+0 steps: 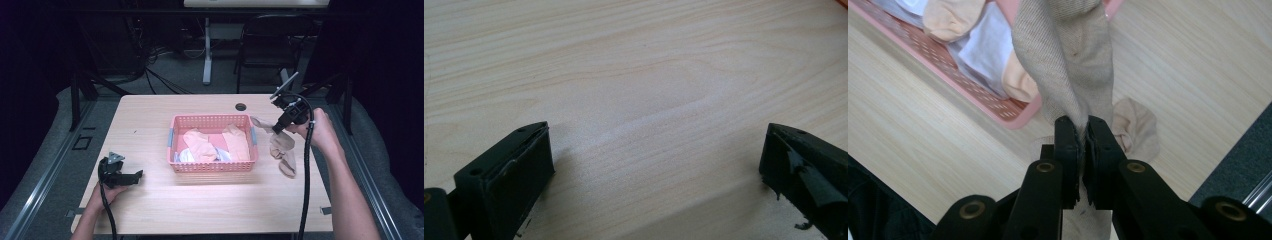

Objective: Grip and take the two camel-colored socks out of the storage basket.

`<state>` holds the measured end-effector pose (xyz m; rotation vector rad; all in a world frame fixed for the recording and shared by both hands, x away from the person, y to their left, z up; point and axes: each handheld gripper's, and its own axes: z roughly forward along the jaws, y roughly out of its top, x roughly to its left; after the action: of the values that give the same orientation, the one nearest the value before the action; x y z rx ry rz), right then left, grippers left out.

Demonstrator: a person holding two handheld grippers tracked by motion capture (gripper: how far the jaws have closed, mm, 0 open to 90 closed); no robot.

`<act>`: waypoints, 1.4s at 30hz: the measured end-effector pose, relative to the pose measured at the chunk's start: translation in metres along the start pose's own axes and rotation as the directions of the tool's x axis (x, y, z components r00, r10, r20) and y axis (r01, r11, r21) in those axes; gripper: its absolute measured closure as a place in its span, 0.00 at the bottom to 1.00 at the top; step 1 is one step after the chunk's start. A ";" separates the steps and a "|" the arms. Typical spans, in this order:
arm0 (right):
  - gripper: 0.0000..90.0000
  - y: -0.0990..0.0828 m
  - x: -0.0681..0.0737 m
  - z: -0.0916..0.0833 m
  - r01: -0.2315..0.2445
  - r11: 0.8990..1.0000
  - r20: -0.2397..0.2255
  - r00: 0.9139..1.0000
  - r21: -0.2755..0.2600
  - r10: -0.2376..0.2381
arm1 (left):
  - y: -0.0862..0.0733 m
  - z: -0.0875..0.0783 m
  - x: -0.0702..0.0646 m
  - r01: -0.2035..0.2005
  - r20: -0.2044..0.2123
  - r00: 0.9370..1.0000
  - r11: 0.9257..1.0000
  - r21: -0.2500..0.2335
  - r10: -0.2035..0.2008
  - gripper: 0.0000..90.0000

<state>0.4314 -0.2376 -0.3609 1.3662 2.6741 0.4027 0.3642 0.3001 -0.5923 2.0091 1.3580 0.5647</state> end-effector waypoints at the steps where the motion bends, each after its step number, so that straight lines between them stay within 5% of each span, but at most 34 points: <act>1: 0.95 -0.003 -0.003 0.000 -0.008 1.000 -0.001 1.000 0.003 0.008 | 0.000 0.000 0.000 0.000 0.000 1.000 1.000 0.000 0.000 0.01; 13: 0.95 -0.036 -0.035 0.017 -0.076 0.997 0.000 0.997 0.030 0.076 | 0.000 0.000 0.000 0.002 -0.001 1.000 1.000 0.001 -0.002 0.01; 31: 0.95 -0.064 -0.057 0.106 -0.180 0.980 0.010 0.984 0.080 0.179 | 0.000 0.000 0.000 0.002 -0.001 1.000 1.000 0.001 -0.002 0.01; 42: 0.90 -0.069 -0.063 0.132 -0.200 0.972 -0.001 0.979 0.120 0.202 | -0.001 -0.001 0.000 0.000 -0.001 1.000 1.000 -0.001 0.000 0.01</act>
<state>0.4437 -0.3028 -0.5085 1.6822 2.6161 0.2744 0.3632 0.3002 -0.5924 2.0078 1.3587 0.5667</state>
